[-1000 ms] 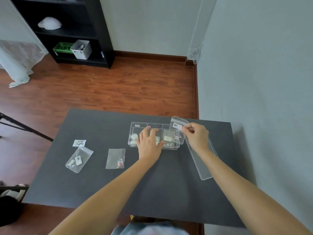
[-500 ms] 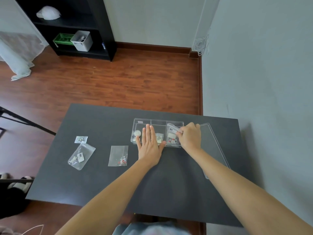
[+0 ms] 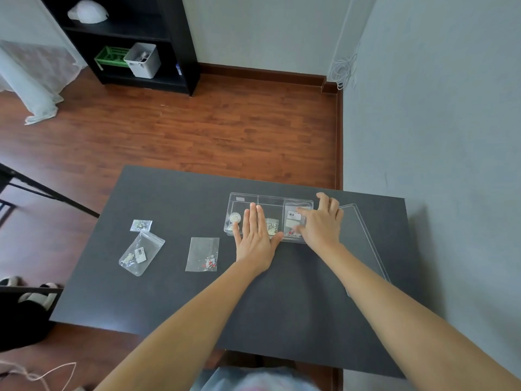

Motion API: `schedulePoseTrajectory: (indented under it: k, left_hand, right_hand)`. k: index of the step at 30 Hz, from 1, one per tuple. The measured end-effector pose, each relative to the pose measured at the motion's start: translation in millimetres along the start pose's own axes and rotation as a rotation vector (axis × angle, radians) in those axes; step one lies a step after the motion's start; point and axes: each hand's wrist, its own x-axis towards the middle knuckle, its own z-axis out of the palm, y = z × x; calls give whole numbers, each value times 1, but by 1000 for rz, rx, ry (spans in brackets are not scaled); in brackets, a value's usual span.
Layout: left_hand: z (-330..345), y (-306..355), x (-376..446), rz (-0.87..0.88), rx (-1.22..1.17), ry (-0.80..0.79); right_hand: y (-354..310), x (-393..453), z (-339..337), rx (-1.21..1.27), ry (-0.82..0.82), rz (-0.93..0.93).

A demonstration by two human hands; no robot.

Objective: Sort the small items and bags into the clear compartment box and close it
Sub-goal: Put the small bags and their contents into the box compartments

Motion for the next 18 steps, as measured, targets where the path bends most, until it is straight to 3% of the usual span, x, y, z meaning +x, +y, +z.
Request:
schedulePoseTrajectory:
  k: [9, 14, 18]
  left_hand:
    - [-1, 0, 0, 5, 1, -20]
    - [-10, 0, -2, 32, -85, -30]
    - [-26, -15, -14, 94, -243, 140]
  right_hand:
    - [-3, 9, -7, -79, -159, 23]
    - [-8, 1, -20, 55, -20, -21]
    - [-25, 1, -38, 114, 42, -94]
